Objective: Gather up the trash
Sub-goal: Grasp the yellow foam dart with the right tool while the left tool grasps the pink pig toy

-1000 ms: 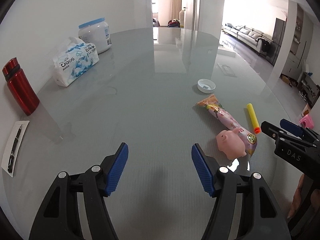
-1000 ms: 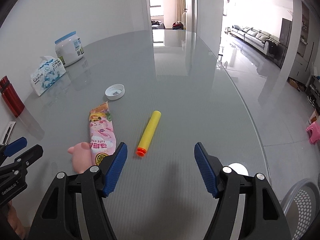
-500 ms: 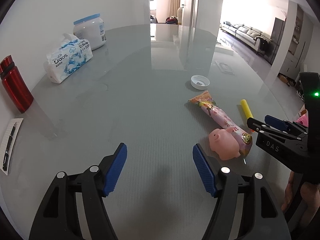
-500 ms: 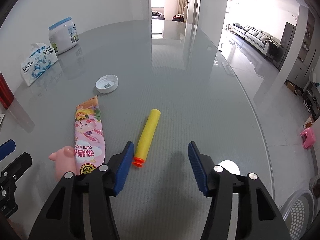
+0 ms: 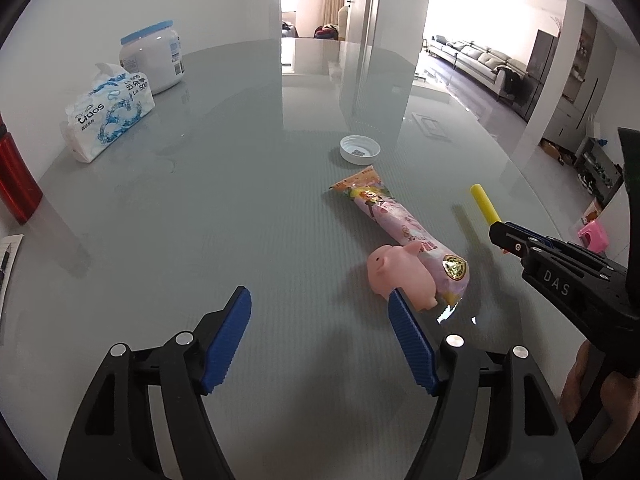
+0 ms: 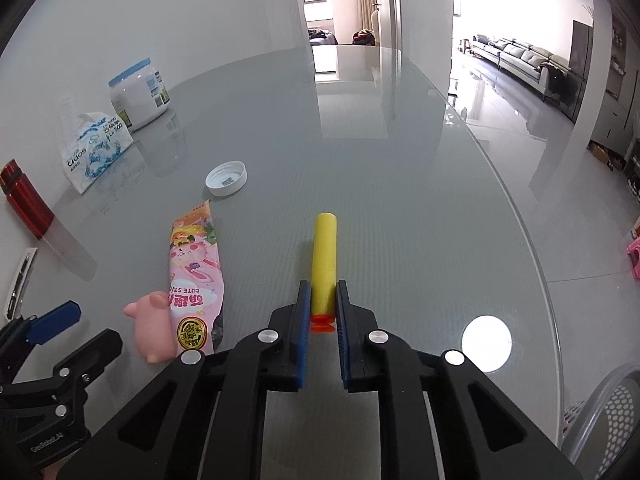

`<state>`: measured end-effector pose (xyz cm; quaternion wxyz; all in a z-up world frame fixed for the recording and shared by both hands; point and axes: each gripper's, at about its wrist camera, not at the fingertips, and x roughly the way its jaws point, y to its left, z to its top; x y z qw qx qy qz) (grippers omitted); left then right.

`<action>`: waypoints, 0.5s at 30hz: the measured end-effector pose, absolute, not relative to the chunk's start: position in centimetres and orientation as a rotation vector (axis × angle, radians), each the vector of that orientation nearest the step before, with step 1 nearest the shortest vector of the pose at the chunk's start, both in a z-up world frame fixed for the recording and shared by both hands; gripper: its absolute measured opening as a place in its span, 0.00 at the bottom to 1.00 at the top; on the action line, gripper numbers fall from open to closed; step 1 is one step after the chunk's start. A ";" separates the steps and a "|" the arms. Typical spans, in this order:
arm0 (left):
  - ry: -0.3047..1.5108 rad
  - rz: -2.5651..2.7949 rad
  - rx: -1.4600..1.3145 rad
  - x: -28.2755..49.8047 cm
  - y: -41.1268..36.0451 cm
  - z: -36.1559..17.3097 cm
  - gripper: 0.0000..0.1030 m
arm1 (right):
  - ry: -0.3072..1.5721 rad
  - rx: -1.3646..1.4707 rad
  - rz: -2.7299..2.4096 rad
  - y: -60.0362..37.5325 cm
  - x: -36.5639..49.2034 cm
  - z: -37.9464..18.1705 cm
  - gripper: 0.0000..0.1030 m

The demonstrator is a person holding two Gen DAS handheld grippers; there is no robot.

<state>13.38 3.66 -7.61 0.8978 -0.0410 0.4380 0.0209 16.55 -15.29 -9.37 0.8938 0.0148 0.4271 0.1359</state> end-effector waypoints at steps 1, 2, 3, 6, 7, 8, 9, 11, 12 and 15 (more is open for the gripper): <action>0.907 0.037 -0.088 13.5 3.4 -7.6 0.68 | 0.881 0.038 0.280 -15.7 16.2 -9.2 0.12; 0.907 0.032 -0.091 13.7 3.2 -7.6 0.68 | 0.875 0.046 0.277 -16.1 15.9 -9.1 0.12; 0.906 0.028 -0.094 13.8 3.0 -7.6 0.68 | 0.873 0.053 0.273 -16.6 15.5 -9.1 0.12; 0.903 0.011 -0.098 14.5 2.0 -7.5 0.68 | 0.871 0.083 0.264 -17.8 14.6 -9.2 0.12; 0.904 0.007 -0.098 14.7 1.7 -7.5 0.68 | 0.871 0.089 0.263 -18.0 14.4 -9.2 0.12; 0.908 0.007 -0.096 14.9 1.5 -7.6 0.68 | 0.869 0.095 0.260 -18.3 14.2 -9.2 0.12; 0.912 0.009 -0.093 15.1 1.2 -7.8 0.68 | 0.868 0.099 0.258 -18.5 14.1 -9.2 0.12; 0.927 0.021 -0.087 15.5 0.8 -8.3 0.68 | 0.867 0.106 0.258 -18.8 13.8 -9.2 0.12; 0.933 0.027 -0.090 15.7 0.7 -8.6 0.68 | 0.866 0.108 0.259 -19.0 13.6 -9.1 0.12; 0.942 0.041 -0.100 15.9 0.8 -9.1 0.68 | 0.862 0.111 0.260 -19.3 13.2 -9.1 0.12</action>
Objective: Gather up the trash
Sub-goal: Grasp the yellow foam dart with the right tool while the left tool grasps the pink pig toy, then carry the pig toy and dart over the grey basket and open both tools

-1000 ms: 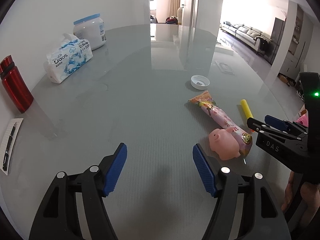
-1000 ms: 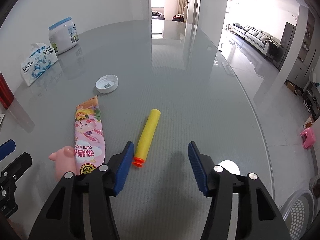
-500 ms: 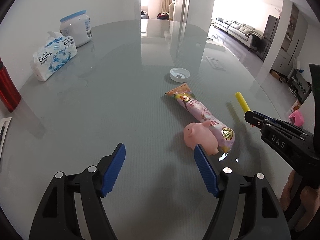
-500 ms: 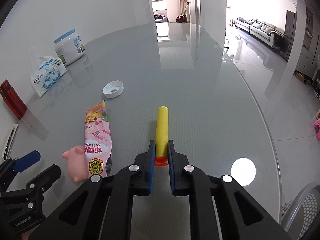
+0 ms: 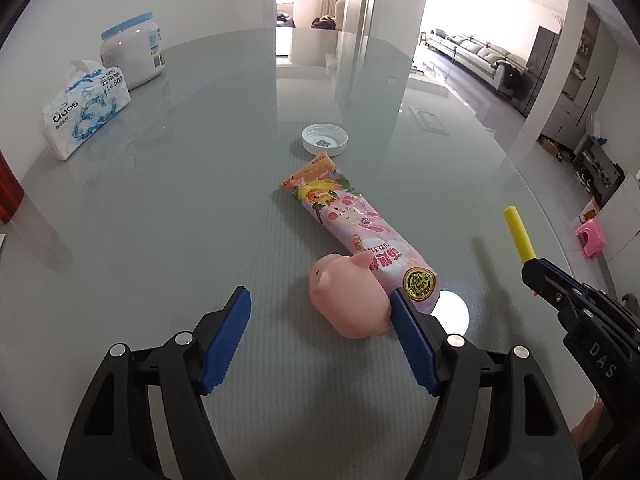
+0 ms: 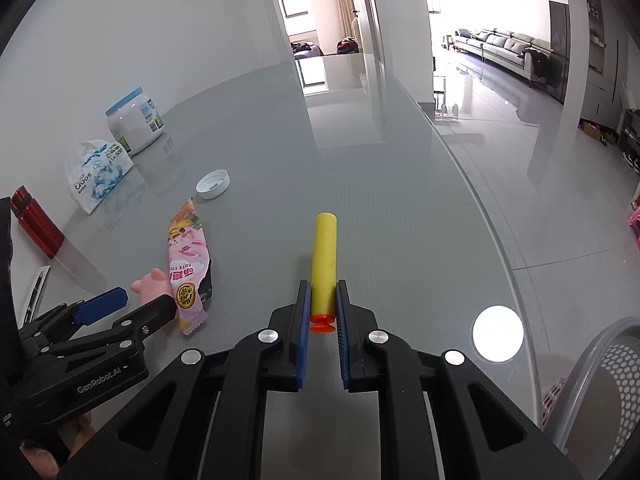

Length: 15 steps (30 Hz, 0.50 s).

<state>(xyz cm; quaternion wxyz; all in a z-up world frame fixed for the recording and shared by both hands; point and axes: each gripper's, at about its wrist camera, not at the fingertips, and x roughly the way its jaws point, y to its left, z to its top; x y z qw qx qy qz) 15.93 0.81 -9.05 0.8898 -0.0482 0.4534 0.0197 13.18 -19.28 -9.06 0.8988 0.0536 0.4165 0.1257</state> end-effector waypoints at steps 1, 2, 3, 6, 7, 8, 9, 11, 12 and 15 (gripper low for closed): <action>0.946 0.048 -0.102 16.0 0.8 -9.2 0.68 | 0.863 0.113 0.261 -19.3 13.2 -9.1 0.12; 0.949 0.052 -0.105 16.2 0.8 -9.3 0.68 | 0.863 0.116 0.262 -19.3 13.2 -9.1 0.12; 0.950 0.055 -0.109 16.3 0.8 -9.3 0.68 | 0.864 0.118 0.263 -19.1 13.2 -9.1 0.12; 0.949 0.068 -0.119 16.5 1.0 -9.5 0.65 | 0.863 0.119 0.269 -18.9 13.2 -9.2 0.12; 0.946 0.069 -0.120 16.6 1.1 -9.4 0.63 | 0.862 0.119 0.271 -18.8 13.1 -9.2 0.12; 0.944 0.066 -0.121 16.5 1.1 -9.4 0.59 | 0.862 0.120 0.272 -18.8 13.0 -9.1 0.12; 0.943 0.063 -0.123 16.5 1.2 -9.3 0.53 | 0.862 0.122 0.273 -18.8 13.0 -9.1 0.12; 0.943 0.045 -0.129 16.4 1.2 -9.2 0.43 | 0.862 0.124 0.274 -18.8 12.8 -9.1 0.12; 0.944 0.039 -0.132 16.4 1.1 -9.2 0.40 | 0.862 0.123 0.275 -18.9 12.8 -9.0 0.12; 0.943 0.040 -0.124 16.2 1.2 -9.1 0.40 | 0.862 0.122 0.275 -18.8 12.6 -9.0 0.12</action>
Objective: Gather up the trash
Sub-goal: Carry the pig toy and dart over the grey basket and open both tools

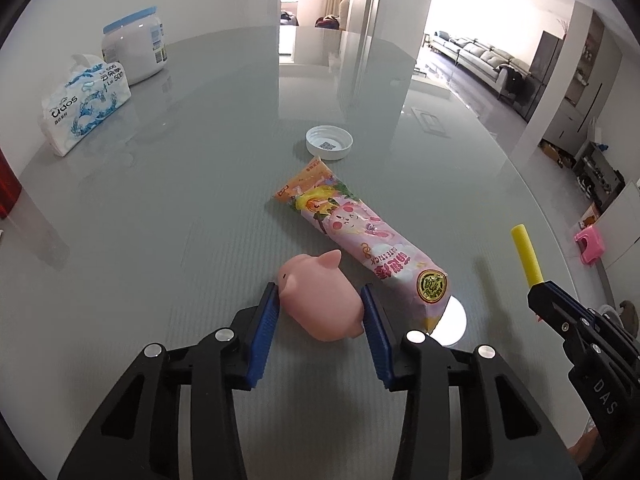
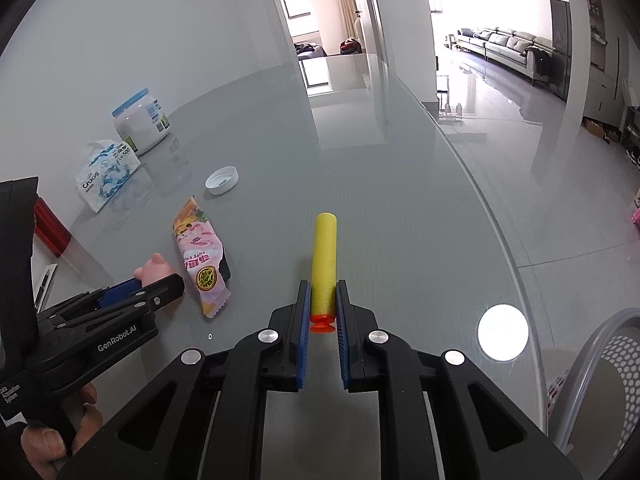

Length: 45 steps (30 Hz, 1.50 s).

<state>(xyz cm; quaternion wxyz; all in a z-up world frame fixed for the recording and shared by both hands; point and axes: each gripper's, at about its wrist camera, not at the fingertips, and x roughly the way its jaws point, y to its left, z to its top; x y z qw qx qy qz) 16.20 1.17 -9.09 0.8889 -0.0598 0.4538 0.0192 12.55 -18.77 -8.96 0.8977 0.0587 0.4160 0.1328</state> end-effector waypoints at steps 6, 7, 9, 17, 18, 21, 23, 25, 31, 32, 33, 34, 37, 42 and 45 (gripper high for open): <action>0.945 0.032 -0.136 15.2 2.4 -8.8 0.40 | 0.859 0.121 0.270 -18.6 11.8 -8.6 0.12; 0.944 0.034 -0.136 14.9 2.7 -8.8 0.40 | 0.857 0.121 0.269 -18.6 11.5 -8.5 0.12; 0.941 0.037 -0.137 14.3 3.2 -8.6 0.40 | 0.855 0.124 0.264 -18.5 11.0 -8.5 0.12; 0.894 0.033 -0.102 11.9 3.5 -6.9 0.40 | 0.838 0.135 0.229 -19.1 8.0 -8.0 0.12; 0.883 0.023 -0.093 11.5 3.1 -6.5 0.40 | 0.837 0.138 0.222 -19.4 7.5 -8.0 0.12; 0.860 -0.013 -0.066 10.7 1.9 -5.7 0.40 | 0.830 0.151 0.196 -20.6 6.0 -7.7 0.12; 0.841 -0.047 -0.041 10.1 0.5 -5.1 0.40 | 0.824 0.161 0.177 -21.4 5.2 -7.4 0.12; 0.827 -0.085 -0.017 9.5 -1.0 -4.6 0.40 | 0.814 0.174 0.152 -22.4 4.1 -7.1 0.12; 0.811 -0.233 0.033 7.8 -6.4 -3.6 0.40 | 0.775 0.223 0.052 -26.8 0.2 -6.3 0.12; 0.807 -0.263 0.045 7.6 -7.5 -3.4 0.40 | 0.771 0.230 0.032 -27.5 -0.3 -6.3 0.12; 0.805 -0.287 0.053 7.3 -8.5 -3.3 0.40 | 0.767 0.238 0.006 -28.4 -1.1 -6.2 0.12; 0.803 -0.315 0.061 7.1 -9.5 -3.1 0.40 | 0.764 0.246 -0.015 -29.2 -1.7 -6.1 0.12; 0.800 -0.389 0.095 6.5 -12.7 -2.9 0.40 | 0.745 0.278 -0.090 -31.7 -4.1 -5.9 0.12; 0.804 -0.496 0.166 5.4 -17.8 -3.1 0.40 | 0.726 0.347 -0.195 -35.8 -7.7 -6.3 0.12; 0.803 -0.542 0.192 4.7 -20.3 -3.3 0.40 | 0.725 0.374 -0.248 -37.9 -9.8 -6.6 0.12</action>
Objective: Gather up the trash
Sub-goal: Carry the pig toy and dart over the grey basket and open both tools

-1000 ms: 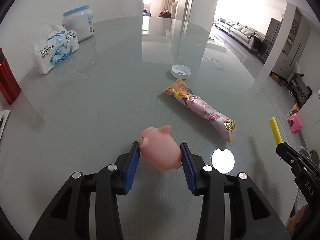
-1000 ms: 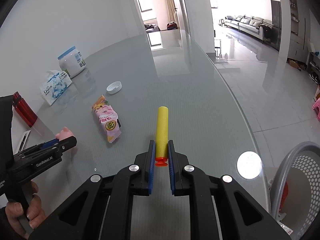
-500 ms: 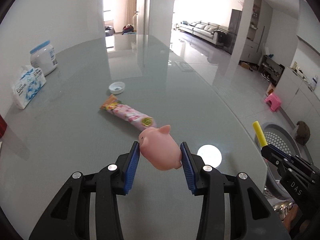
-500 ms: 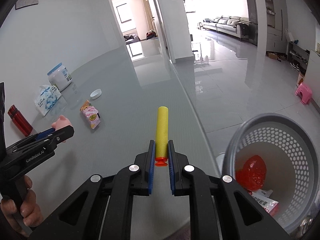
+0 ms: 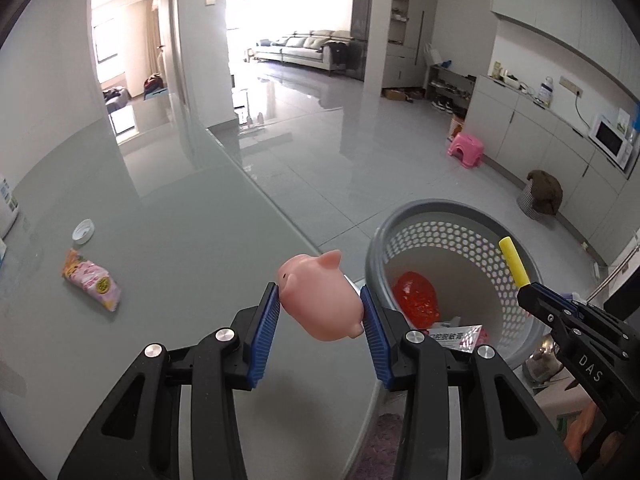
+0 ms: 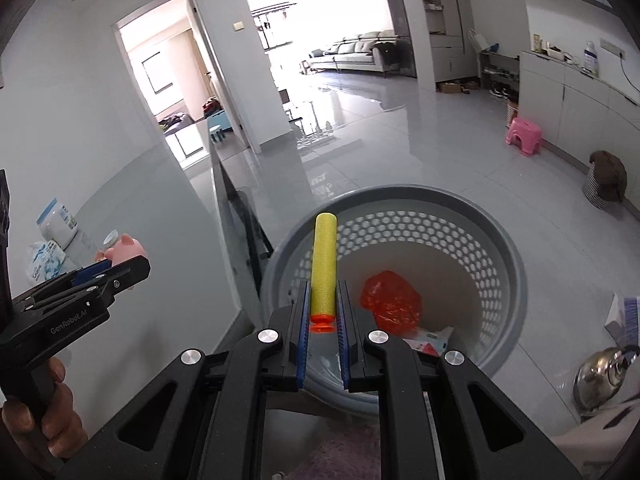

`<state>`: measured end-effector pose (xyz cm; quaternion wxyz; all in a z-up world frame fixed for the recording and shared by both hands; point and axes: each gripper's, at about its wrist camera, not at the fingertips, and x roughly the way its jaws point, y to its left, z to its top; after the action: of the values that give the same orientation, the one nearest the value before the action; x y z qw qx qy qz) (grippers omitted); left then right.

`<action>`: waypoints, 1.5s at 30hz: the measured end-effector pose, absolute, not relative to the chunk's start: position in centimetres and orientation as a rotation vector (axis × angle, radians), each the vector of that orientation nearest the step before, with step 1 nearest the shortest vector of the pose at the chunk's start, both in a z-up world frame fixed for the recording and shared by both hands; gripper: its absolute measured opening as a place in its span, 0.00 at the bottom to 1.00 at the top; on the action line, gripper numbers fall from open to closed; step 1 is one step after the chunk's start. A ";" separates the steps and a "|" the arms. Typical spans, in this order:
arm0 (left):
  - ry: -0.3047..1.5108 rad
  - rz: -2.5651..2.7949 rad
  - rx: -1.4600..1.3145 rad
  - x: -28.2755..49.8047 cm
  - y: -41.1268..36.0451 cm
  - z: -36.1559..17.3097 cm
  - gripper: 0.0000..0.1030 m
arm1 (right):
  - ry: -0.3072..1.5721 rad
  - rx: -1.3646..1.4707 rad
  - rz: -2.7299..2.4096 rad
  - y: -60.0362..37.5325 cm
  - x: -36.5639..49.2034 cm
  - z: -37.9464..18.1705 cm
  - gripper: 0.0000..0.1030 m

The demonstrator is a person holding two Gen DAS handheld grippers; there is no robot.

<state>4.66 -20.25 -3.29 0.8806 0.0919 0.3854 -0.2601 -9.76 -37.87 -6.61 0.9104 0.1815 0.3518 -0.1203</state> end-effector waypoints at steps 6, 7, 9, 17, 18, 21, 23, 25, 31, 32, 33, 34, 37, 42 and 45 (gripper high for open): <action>0.816 -0.619 0.237 3.6 -24.4 -3.8 0.40 | 0.713 0.413 -0.325 -40.5 -12.7 -6.9 0.12; 0.814 -0.627 0.244 3.4 -25.0 -3.8 0.40 | 0.710 0.420 -0.334 -41.1 -13.2 -6.9 0.12; 0.808 -0.643 0.260 3.1 -26.0 -3.8 0.40 | 0.706 0.430 -0.350 -41.8 -13.7 -7.0 0.12; 0.807 -0.663 0.288 3.1 -28.0 -4.4 0.40 | 0.705 0.450 -0.361 -43.5 -14.1 -7.6 0.12; 0.810 -0.664 0.291 3.2 -28.2 -4.5 0.40 | 0.707 0.452 -0.359 -43.7 -14.0 -7.8 0.12; 0.821 -0.667 0.303 3.2 -28.5 -5.0 0.40 | 0.715 0.459 -0.352 -44.0 -13.7 -8.2 0.12; 0.832 -0.668 0.310 3.3 -28.6 -5.4 0.40 | 0.718 0.465 -0.346 -44.2 -13.1 -8.3 0.12; 0.839 -0.667 0.315 3.4 -28.7 -5.7 0.40 | 0.723 0.468 -0.341 -44.2 -12.7 -8.5 0.12; 0.848 -0.658 0.321 3.8 -28.6 -6.1 0.40 | 0.741 0.470 -0.320 -44.6 -11.6 -9.5 0.12; 0.854 -0.657 0.322 4.0 -28.6 -6.2 0.40 | 0.745 0.471 -0.317 -44.7 -11.3 -9.6 0.12; 0.861 -0.656 0.324 4.1 -28.6 -6.4 0.40 | 0.748 0.471 -0.315 -44.6 -11.2 -9.7 0.12; 0.865 -0.655 0.325 4.2 -28.8 -6.5 0.40 | 0.752 0.472 -0.312 -44.6 -11.0 -9.7 0.12; 0.865 -0.649 0.336 4.3 -29.0 -6.7 0.40 | 0.762 0.473 -0.302 -44.6 -10.6 -10.1 0.12; 0.875 -0.637 0.347 4.4 -29.4 -6.9 0.40 | 0.762 0.483 -0.291 -45.0 -10.4 -10.7 0.12; 0.884 -0.637 0.347 4.6 -29.8 -7.1 0.40 | 0.778 0.488 -0.289 -45.3 -10.2 -11.3 0.12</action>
<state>4.59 -29.78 -7.13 0.8409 0.1643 0.4184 -0.3014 -10.17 -45.34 -11.31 0.8864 0.2347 0.3740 -0.1391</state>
